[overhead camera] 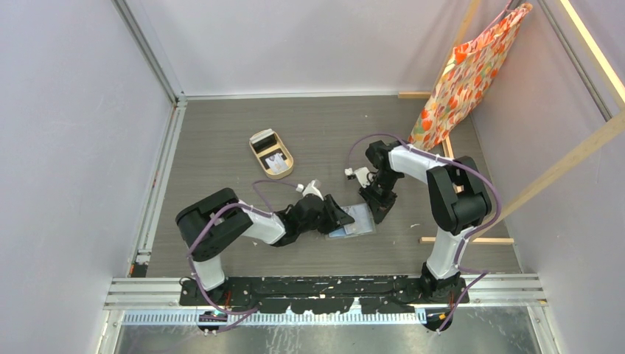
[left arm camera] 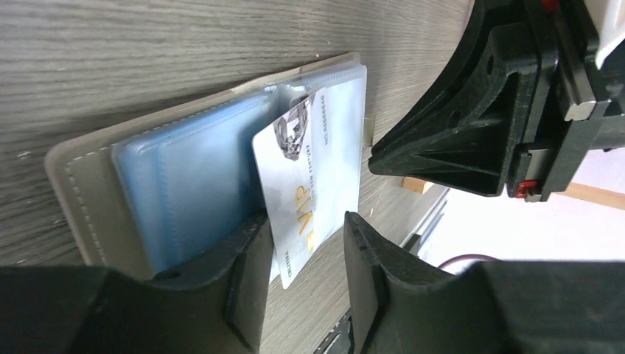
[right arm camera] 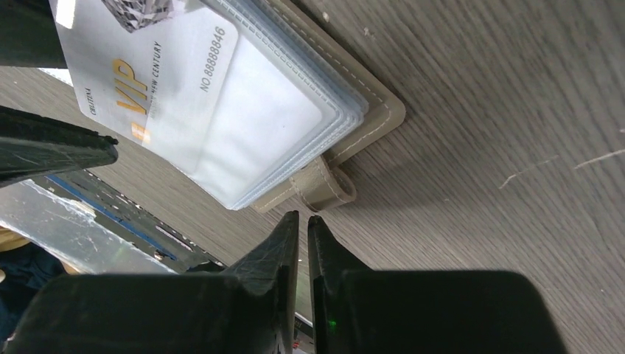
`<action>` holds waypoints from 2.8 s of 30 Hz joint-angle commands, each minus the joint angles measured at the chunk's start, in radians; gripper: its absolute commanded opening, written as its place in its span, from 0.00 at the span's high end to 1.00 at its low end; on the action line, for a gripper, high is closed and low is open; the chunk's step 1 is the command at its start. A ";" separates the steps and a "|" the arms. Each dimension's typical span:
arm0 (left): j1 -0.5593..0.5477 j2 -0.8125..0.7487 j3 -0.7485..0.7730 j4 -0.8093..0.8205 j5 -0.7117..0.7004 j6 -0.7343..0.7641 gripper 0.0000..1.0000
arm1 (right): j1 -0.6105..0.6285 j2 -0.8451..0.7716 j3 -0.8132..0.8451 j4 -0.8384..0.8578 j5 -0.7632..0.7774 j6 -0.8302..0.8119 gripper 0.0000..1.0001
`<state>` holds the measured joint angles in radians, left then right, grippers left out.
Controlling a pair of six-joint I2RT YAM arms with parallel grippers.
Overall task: Put the credit cards into the card holder
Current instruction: Insert the credit card into the card holder.
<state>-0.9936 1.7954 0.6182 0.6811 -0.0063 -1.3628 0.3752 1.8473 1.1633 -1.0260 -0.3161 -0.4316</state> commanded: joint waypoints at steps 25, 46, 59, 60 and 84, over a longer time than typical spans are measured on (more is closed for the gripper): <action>-0.009 -0.017 0.359 -0.667 0.073 0.348 0.53 | -0.028 -0.002 0.045 0.023 -0.172 0.081 0.87; -0.047 0.033 0.501 -0.840 0.032 0.437 0.42 | -0.017 0.081 0.068 0.088 -0.306 0.182 0.92; -0.054 -0.059 0.491 -0.885 0.014 0.520 0.42 | -0.044 0.030 0.089 0.018 -0.343 0.085 0.88; -0.054 -0.062 0.491 -0.887 0.014 0.521 0.42 | -0.048 0.020 0.090 0.011 -0.344 0.069 0.87; -0.050 -0.009 0.528 -1.055 -0.173 0.551 0.92 | -0.052 0.039 0.070 0.037 -0.224 0.092 0.95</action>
<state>-1.0412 1.7527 1.1027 -0.3428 -0.1497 -0.8276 0.3233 1.8832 1.2213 -1.0023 -0.5819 -0.3592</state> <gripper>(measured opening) 0.088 0.055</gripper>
